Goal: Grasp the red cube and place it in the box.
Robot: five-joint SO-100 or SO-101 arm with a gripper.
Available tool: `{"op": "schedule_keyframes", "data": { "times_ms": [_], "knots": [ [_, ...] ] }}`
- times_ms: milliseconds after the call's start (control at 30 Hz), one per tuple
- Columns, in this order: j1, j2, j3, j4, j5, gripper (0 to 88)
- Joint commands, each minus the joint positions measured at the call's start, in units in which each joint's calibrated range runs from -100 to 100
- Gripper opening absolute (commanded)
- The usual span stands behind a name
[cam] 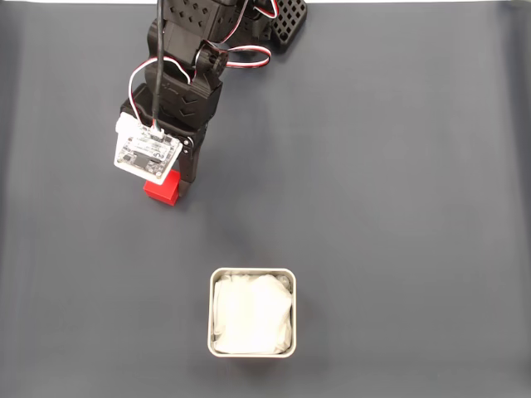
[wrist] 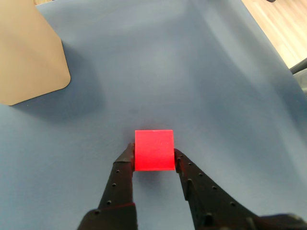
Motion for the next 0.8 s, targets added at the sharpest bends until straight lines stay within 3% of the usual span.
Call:
{"op": "schedule_keyframes", "data": {
  "times_ms": [0, 767],
  "knots": [
    [-0.8, -3.6, -3.0, 1.5, 0.0, 8.7],
    [-6.4, -6.7, -26.4, 19.1, -2.7, 8.6]
  ]
}}
